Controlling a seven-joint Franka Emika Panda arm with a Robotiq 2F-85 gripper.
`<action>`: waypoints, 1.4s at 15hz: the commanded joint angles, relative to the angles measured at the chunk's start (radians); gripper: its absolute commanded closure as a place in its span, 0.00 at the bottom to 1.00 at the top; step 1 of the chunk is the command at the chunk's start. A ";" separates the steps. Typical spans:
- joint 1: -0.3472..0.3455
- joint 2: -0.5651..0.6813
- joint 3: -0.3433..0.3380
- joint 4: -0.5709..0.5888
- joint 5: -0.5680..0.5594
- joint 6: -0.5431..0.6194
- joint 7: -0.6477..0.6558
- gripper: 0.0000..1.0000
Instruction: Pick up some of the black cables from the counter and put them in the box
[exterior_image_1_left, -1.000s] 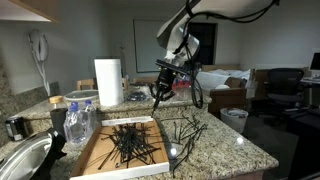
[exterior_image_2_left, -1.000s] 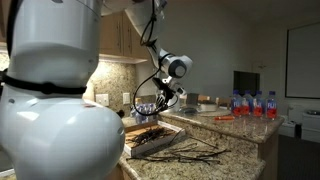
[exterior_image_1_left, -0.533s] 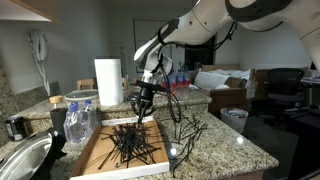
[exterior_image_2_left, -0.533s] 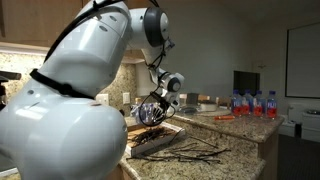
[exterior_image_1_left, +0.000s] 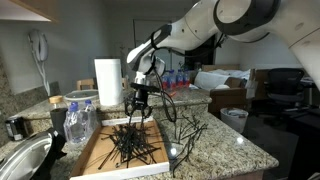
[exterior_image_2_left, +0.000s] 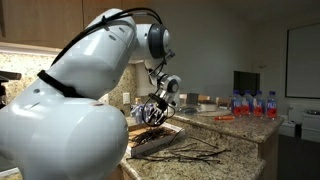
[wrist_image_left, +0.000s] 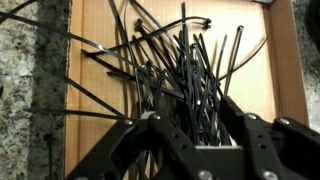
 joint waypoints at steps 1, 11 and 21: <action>0.033 -0.132 -0.027 -0.141 -0.096 0.034 0.010 0.12; -0.002 -0.535 -0.094 -0.638 -0.272 0.377 0.116 0.00; -0.157 -0.760 -0.122 -0.953 -0.365 0.436 0.028 0.00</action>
